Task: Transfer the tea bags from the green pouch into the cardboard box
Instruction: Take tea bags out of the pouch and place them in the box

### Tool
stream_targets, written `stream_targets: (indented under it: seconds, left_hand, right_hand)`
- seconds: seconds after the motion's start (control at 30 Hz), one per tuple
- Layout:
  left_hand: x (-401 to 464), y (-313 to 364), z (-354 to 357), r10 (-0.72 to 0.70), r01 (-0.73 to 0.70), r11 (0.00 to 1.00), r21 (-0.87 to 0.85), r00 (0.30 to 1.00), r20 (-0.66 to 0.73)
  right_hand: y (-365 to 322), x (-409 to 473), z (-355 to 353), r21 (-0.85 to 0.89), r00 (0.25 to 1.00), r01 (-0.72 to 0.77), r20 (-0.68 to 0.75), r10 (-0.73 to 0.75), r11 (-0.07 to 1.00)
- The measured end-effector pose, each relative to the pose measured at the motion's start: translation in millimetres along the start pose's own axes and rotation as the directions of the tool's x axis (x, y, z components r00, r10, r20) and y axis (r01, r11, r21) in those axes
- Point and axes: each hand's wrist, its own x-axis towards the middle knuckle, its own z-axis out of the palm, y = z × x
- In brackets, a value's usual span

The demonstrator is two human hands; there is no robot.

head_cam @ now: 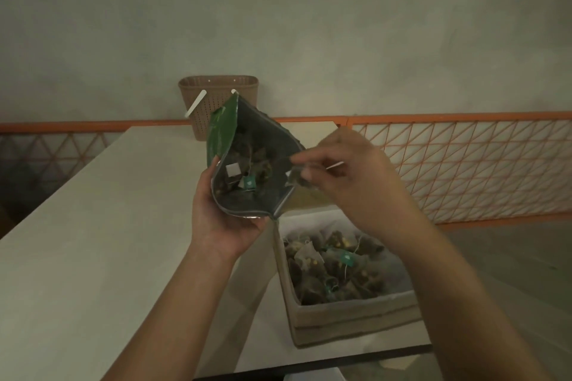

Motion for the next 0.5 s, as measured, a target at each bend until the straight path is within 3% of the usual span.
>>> stream_targets:
  seconds: [0.17, 0.4, 0.5]
  left_hand:
    - [1, -5, -1, 0.029, -0.029, 0.999, -0.016, 0.999, 0.014]
    - [-2, -10, 1, 0.022, -0.022, 1.0, 0.021, 1.0, 0.006]
    - [-3, -11, 3, 0.013, -0.013, 1.0, 0.013, 1.0, 0.004]
  right_hand:
    - [36, -18, -36, -0.017, 0.985, -0.156, -0.07, 0.155, 0.988]
    - [87, -45, -41, -0.322, 0.917, -0.368, 0.027, 0.397, 0.872]
    - [85, -43, -37, -0.303, 0.936, -0.334, 0.007, 0.352, 0.893]
